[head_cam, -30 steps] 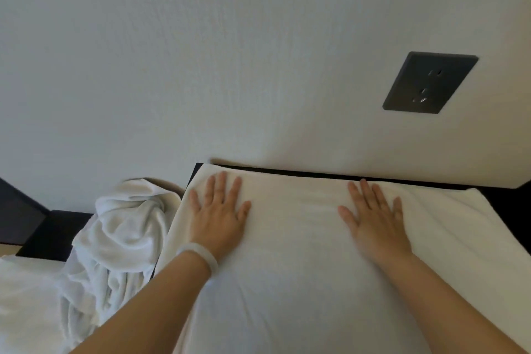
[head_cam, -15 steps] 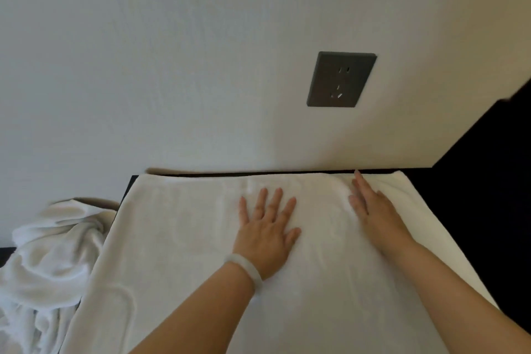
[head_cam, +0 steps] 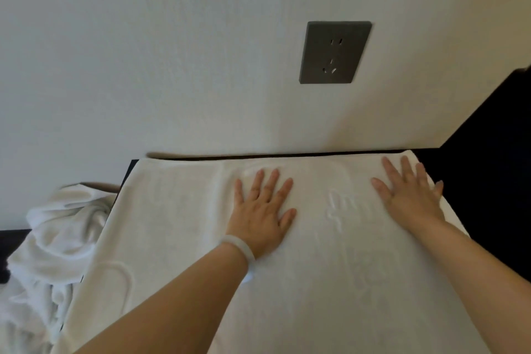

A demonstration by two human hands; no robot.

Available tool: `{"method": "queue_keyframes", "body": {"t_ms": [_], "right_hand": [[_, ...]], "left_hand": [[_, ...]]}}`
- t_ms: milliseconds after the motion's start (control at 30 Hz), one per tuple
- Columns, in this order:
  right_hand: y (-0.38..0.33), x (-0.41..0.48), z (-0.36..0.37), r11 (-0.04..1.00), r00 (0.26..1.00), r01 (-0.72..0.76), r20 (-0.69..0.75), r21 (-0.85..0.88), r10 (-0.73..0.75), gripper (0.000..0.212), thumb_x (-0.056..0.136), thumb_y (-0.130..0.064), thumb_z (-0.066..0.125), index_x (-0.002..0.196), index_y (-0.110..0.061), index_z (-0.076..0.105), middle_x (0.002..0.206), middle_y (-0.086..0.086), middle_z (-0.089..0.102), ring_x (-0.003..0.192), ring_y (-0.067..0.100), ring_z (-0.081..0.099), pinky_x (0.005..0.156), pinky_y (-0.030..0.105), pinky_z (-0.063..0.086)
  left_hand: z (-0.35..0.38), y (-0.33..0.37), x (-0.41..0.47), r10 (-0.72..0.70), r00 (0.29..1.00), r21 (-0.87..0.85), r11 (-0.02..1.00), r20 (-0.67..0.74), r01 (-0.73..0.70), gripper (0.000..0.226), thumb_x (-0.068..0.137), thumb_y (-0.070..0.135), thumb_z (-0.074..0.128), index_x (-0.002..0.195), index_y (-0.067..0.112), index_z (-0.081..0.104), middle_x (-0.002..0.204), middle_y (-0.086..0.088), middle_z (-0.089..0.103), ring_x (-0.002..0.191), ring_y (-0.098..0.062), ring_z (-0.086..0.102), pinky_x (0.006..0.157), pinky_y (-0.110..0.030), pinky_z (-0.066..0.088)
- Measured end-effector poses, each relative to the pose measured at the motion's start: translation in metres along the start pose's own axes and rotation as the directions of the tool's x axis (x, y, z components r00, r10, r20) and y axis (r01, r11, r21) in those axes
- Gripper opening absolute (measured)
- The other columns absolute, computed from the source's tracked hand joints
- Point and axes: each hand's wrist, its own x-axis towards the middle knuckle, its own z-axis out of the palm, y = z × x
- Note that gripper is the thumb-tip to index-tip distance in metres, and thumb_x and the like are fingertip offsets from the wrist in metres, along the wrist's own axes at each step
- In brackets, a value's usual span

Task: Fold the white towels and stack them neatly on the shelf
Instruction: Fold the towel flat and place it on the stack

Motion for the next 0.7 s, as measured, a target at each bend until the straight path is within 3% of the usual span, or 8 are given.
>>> {"method": "queue_keyframes", "body": {"t_ms": [133,233,300,367,500,567,600,700], "right_hand": [[-0.017,0.006,-0.023,0.990,0.990,-0.138,0.015,0.041,0.137,0.072,0.092,-0.071,0.009,0.156,-0.039,-0.001,0.165,-0.005,-0.007,0.150,0.037,-0.006,0.112,0.071,0.003],[-0.066,-0.043,-0.017,0.989,0.989,0.137,-0.071,0.049,-0.133,0.069,0.095,-0.067,0.013,0.156,-0.037,0.001,0.165,-0.006,-0.005,0.151,0.029,-0.010,0.113,0.068,-0.003],[-0.089,-0.086,0.005,0.950,0.949,0.313,-0.040,0.015,-0.312,0.076,0.086,-0.070,-0.001,0.156,-0.039,0.002,0.165,-0.010,-0.005,0.152,0.021,-0.009,0.114,0.066,-0.004],[-0.092,-0.094,0.017,0.944,0.943,0.331,-0.022,0.003,-0.331,0.083,0.078,-0.069,-0.011,0.155,-0.040,0.000,0.165,-0.009,-0.005,0.152,0.018,-0.008,0.115,0.065,-0.005],[-0.087,-0.085,0.019,0.948,0.947,0.319,-0.035,-0.002,-0.319,0.072,0.088,-0.067,-0.003,0.155,-0.040,-0.004,0.165,-0.008,-0.010,0.151,0.018,-0.013,0.115,0.064,-0.009],[-0.088,-0.088,0.019,0.943,0.942,0.333,-0.030,-0.023,-0.334,0.069,0.092,-0.066,0.001,0.155,-0.039,-0.006,0.164,-0.008,-0.012,0.150,0.018,-0.015,0.115,0.064,-0.009],[-0.089,-0.089,0.019,0.942,0.942,0.335,-0.023,-0.028,-0.335,0.067,0.095,-0.064,0.005,0.155,-0.039,-0.006,0.164,-0.008,-0.013,0.150,0.018,-0.015,0.115,0.064,-0.009],[-0.090,-0.088,0.014,0.955,0.955,0.295,-0.001,-0.020,-0.295,0.064,0.098,-0.060,0.010,0.155,-0.038,-0.006,0.164,-0.008,-0.013,0.151,0.019,-0.014,0.115,0.065,-0.008]], "left_hand": [[-0.001,0.001,0.000,-0.007,1.000,0.005,1.000,-0.010,0.007,0.072,0.085,0.062,-0.011,0.153,0.039,-0.009,0.162,0.008,-0.017,0.148,-0.020,-0.019,0.117,-0.059,-0.005],[0.000,0.000,-0.002,-0.011,1.000,0.008,1.000,-0.001,0.011,0.073,0.084,0.063,-0.012,0.153,0.039,-0.009,0.162,0.008,-0.016,0.149,-0.020,-0.019,0.117,-0.059,-0.006],[0.001,-0.001,0.000,-0.012,1.000,-0.004,1.000,0.006,0.012,0.073,0.084,0.063,-0.011,0.153,0.039,-0.010,0.162,0.008,-0.017,0.148,-0.020,-0.019,0.117,-0.058,-0.006],[-0.001,-0.001,0.000,0.009,1.000,-0.013,1.000,0.016,-0.008,0.075,0.083,0.063,-0.012,0.153,0.038,-0.009,0.162,0.008,-0.016,0.149,-0.020,-0.018,0.118,-0.057,-0.006],[-0.007,-0.046,-0.024,0.120,0.992,0.009,0.993,-0.025,-0.120,0.076,0.088,0.064,-0.008,0.155,0.033,0.010,0.163,0.004,0.002,0.151,-0.021,0.005,0.120,-0.050,0.001],[-0.006,-0.095,-0.050,-0.023,0.998,-0.003,1.000,-0.061,0.022,0.074,0.089,0.066,-0.008,0.154,0.035,0.007,0.162,0.008,-0.003,0.151,-0.018,0.004,0.120,-0.050,0.002],[-0.005,-0.123,-0.063,-0.188,0.982,-0.001,0.982,-0.036,0.188,0.070,0.091,0.064,-0.004,0.154,0.036,0.002,0.162,0.009,-0.007,0.151,-0.017,-0.001,0.119,-0.052,0.001],[-0.014,-0.159,-0.099,-0.608,0.793,0.004,0.794,0.028,0.608,0.068,0.096,0.058,0.008,0.156,0.029,0.000,0.164,-0.004,-0.005,0.150,-0.030,-0.003,0.116,-0.060,0.007]]}}
